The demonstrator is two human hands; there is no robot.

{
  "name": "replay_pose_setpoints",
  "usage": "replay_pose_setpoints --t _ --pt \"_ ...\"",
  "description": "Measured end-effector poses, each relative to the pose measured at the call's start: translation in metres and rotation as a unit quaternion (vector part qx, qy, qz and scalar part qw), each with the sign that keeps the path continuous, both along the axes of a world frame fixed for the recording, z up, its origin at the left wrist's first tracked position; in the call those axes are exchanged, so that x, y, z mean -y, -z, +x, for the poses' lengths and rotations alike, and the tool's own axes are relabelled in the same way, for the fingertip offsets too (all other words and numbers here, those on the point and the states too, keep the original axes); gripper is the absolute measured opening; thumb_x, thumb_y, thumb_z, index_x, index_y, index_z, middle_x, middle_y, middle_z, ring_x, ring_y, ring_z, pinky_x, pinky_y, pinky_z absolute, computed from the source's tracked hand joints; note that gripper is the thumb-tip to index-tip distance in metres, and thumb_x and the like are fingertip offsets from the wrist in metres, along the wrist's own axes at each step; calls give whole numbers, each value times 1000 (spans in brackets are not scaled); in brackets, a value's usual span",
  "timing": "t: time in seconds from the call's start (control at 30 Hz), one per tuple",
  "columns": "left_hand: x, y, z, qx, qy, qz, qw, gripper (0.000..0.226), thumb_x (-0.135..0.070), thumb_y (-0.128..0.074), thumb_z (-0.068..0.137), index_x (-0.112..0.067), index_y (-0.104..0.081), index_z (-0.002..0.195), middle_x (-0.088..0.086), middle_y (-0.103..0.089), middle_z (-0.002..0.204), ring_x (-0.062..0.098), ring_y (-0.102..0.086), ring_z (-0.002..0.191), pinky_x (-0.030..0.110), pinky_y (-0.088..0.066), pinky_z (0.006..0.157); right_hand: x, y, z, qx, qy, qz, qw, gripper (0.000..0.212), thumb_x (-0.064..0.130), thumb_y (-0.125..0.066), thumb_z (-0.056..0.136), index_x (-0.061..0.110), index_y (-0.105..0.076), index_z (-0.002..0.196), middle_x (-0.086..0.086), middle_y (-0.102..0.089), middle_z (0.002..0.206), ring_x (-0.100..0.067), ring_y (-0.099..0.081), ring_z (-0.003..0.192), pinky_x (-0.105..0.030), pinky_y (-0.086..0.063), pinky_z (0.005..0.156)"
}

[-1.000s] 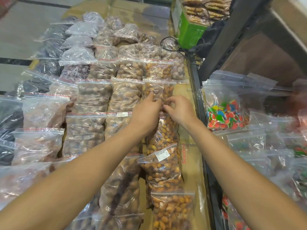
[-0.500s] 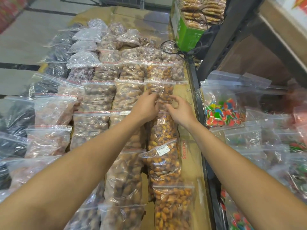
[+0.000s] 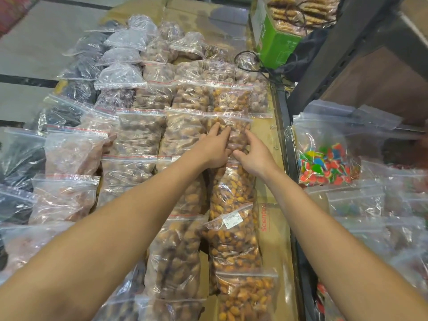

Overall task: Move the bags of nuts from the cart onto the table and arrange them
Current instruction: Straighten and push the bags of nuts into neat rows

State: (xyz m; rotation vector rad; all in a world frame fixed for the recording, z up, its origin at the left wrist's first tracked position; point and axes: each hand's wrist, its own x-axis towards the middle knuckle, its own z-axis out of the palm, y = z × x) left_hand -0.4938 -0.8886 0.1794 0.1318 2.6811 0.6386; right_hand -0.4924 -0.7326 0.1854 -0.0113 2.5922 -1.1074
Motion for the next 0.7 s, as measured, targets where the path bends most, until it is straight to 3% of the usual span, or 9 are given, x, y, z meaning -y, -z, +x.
replay_pose_setpoints --t 0.1,0.13,0.23,0.3,0.37,0.43,0.5,0.6,0.7 --pt "6 -1 0 -28 0 26 999 76 -34 -59 96 -22 -20 159 13 -5 167 46 -20 149 55 -29 119 -3 -1 -6 0 -2 1 1000 77 16 -73 92 15 -33 158 -9 -49 152 -24 -51 135 -29 -43 104" --pt "7 -3 -2 -49 -2 35 998 78 -32 -63 92 -19 -23 157 15 -7 166 44 -20 148 54 -31 118 -2 -4 -9 -10 -13 16 1000 77 15 -73 91 16 -34 157 -12 -45 153 -22 -49 134 -26 -41 102" --pt "3 -7 -5 -69 14 33 997 91 -32 -64 86 -18 -12 160 12 8 169 40 -6 153 55 -26 120 2 -9 -21 -6 -119 89 989 89 9 -64 97 15 -7 165 -9 5 171 -18 -20 153 -18 -19 115" --pt "0 -4 -8 -45 29 -13 998 91 -41 -54 92 -19 -2 163 9 12 170 38 0 155 56 -18 123 4 -6 -29 7 -190 120 974 92 10 -60 99 14 3 165 -4 19 171 -21 -9 159 -26 -19 124" --pt "-1 -6 -12 -24 30 -38 999 88 -44 -51 95 -19 0 163 9 9 170 38 0 155 54 -15 123 3 -9 -32 28 -203 133 970 92 14 -60 101 17 6 165 -2 22 171 -21 -2 160 -27 -17 124" --pt "1 -15 -11 -19 24 -16 999 87 -40 -55 93 -18 -9 162 10 0 170 40 -7 154 54 -19 123 0 -15 -24 10 -180 119 977 87 18 -61 102 18 -1 166 -2 16 172 -15 -4 158 -21 -14 119" --pt "3 -21 -2 -54 10 14 998 77 -28 -59 91 -12 -24 157 15 -21 164 40 -26 148 49 -32 118 -3 -19 -4 -39 -123 91 987 79 21 -62 102 21 -14 165 -7 1 172 -11 -14 153 -21 -11 118" --pt "3 -20 31 -137 -65 74 986 53 -12 -55 95 -8 -38 145 19 -41 146 35 -52 124 43 -47 106 -12 -14 26 -76 7 44 996 63 31 -58 104 21 -30 160 -17 -31 158 -26 -40 142 -26 -27 111" --pt "-3 -16 79 -137 -137 117 974 38 -13 -50 99 -4 -43 135 21 -44 137 36 -54 116 40 -49 97 -23 -7 55 -14 74 32 997 60 38 -58 103 8 -41 152 -16 -52 146 -30 -52 134 -35 -39 110"
